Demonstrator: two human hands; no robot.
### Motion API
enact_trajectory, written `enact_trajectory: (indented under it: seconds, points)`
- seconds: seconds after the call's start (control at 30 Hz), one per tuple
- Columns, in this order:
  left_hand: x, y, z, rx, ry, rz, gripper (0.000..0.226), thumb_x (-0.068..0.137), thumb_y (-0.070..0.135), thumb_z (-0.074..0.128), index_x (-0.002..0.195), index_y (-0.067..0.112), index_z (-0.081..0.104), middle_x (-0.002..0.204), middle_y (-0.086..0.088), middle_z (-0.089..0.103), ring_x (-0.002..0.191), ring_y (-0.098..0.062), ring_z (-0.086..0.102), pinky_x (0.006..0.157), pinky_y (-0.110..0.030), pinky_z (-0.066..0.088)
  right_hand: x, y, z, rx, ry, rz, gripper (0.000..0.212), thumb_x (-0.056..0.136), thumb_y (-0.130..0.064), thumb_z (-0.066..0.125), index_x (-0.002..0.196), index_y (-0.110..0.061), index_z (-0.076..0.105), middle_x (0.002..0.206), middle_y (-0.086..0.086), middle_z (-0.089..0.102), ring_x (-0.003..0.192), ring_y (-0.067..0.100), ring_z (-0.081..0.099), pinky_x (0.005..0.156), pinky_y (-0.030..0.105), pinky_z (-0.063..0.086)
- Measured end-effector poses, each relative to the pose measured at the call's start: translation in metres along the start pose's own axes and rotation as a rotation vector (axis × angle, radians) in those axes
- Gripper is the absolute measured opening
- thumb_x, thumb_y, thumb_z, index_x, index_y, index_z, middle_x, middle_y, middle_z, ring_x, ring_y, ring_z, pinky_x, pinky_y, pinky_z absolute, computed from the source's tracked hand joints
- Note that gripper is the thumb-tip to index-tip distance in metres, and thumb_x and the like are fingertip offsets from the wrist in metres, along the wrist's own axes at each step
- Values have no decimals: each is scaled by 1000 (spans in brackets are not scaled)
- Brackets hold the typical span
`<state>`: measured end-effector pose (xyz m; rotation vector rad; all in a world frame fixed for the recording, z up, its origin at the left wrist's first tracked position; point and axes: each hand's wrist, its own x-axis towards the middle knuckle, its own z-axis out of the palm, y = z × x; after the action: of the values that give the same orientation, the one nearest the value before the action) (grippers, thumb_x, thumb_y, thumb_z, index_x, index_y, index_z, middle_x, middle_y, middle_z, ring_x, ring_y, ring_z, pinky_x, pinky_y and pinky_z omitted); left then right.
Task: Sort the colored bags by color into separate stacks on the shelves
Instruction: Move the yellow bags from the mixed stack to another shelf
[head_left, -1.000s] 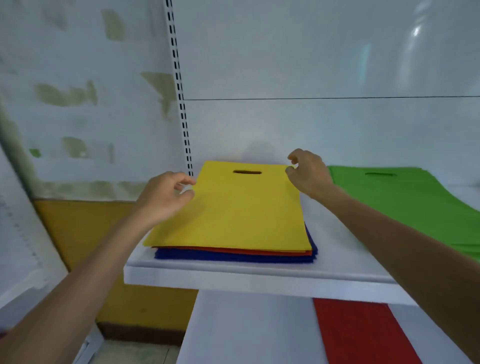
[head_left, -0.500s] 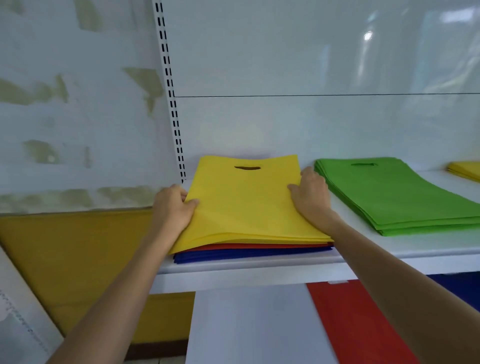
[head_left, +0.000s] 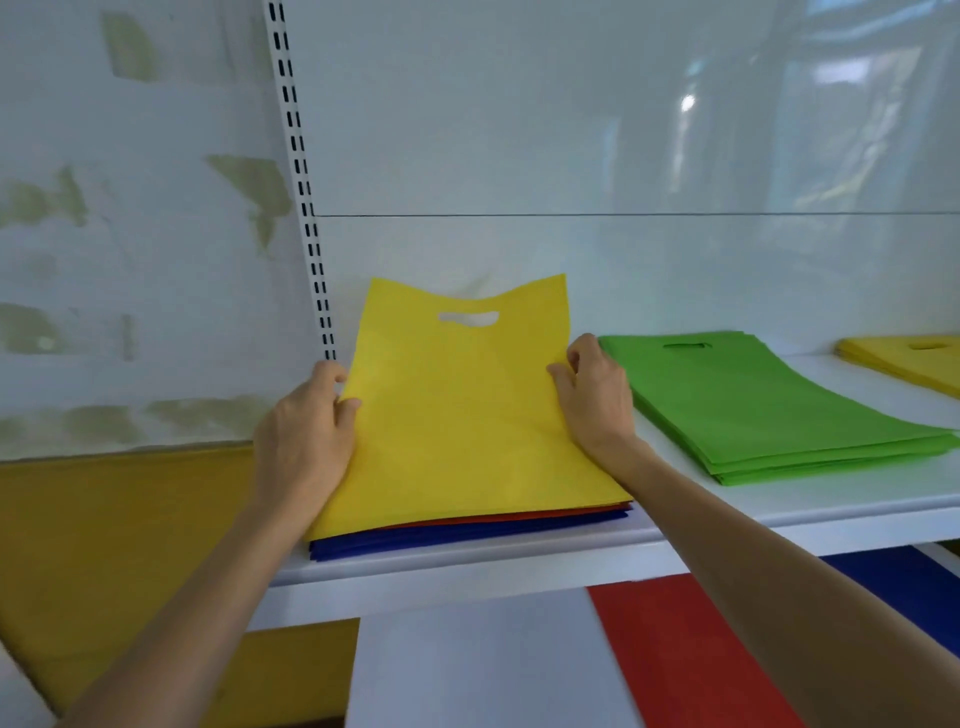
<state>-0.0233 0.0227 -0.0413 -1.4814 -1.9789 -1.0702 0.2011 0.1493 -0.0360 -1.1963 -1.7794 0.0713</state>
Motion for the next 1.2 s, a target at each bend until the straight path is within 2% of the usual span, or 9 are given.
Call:
enact_trajectory:
  seconds: [0.07, 0.13, 0.23, 0.3, 0.4, 0.53, 0.83, 1.03, 1.2]
  points:
    - [2, 10, -7, -70, -7, 7, 18, 89, 16, 60, 104, 8, 57, 92, -13, 68, 76, -31, 64, 62, -36, 47, 4, 5, -12, 50, -12, -20, 26, 90, -12, 57, 110, 0, 46, 80, 14, 55, 73, 31, 51, 60, 36, 33]
    - [5, 25, -13, -142, -13, 31, 9, 88, 14, 59, 94, 9, 63, 89, -10, 67, 74, -28, 62, 67, -35, 47, 7, 13, -31, 84, 23, -47, 28, 90, -10, 57, 115, -1, 48, 74, 5, 50, 71, 25, 47, 61, 33, 33]
    - [8, 63, -12, -224, -32, 83, 14, 90, 10, 55, 94, 10, 68, 94, -7, 68, 77, -23, 60, 74, -35, 47, 15, 37, -69, 64, 99, -46, 22, 90, -12, 57, 109, -1, 58, 99, 14, 63, 89, 32, 57, 75, 35, 39]
    - [7, 98, -5, -292, -66, 103, 19, 90, 8, 53, 102, 9, 67, 104, -8, 66, 88, -23, 60, 81, -34, 45, 16, 62, -102, 7, 124, -31, 25, 91, -12, 54, 113, -3, 59, 113, 15, 61, 100, 32, 57, 83, 36, 41]
    - [-2, 167, 21, -368, -143, 152, 27, 87, 7, 55, 112, 8, 64, 114, -10, 62, 101, -26, 57, 89, -32, 41, 2, 114, -168, -102, 141, -2, 34, 88, -5, 50, 122, -4, 56, 122, 16, 57, 106, 33, 55, 89, 34, 39]
    - [-33, 282, 61, -509, -263, 240, 33, 83, 6, 58, 116, 8, 62, 114, -13, 61, 104, -29, 57, 91, -31, 38, -28, 189, -276, -230, 196, 83, 35, 86, 4, 50, 120, 0, 59, 118, 19, 60, 101, 34, 57, 84, 26, 32]
    - [-123, 511, 126, -772, -544, 412, 39, 85, 9, 58, 124, 8, 56, 121, -11, 57, 109, -24, 53, 93, -28, 37, -102, 329, -478, -436, 356, 338, 31, 87, -1, 52, 115, -5, 64, 111, 15, 64, 96, 29, 57, 82, 22, 34]
    - [-152, 608, 165, -834, -690, 513, 39, 89, 13, 54, 128, 11, 53, 128, -6, 53, 114, -20, 50, 96, -26, 37, -125, 402, -539, -513, 391, 457, 36, 88, -1, 50, 122, -5, 60, 120, 13, 61, 105, 28, 55, 73, 12, 27]
    - [-149, 656, 206, -872, -710, 582, 34, 91, 14, 53, 124, 16, 58, 125, -1, 54, 96, -8, 49, 86, -19, 39, -107, 456, -550, -486, 409, 482, 32, 89, 0, 50, 118, -4, 62, 112, 12, 62, 89, 24, 55, 77, 13, 33]
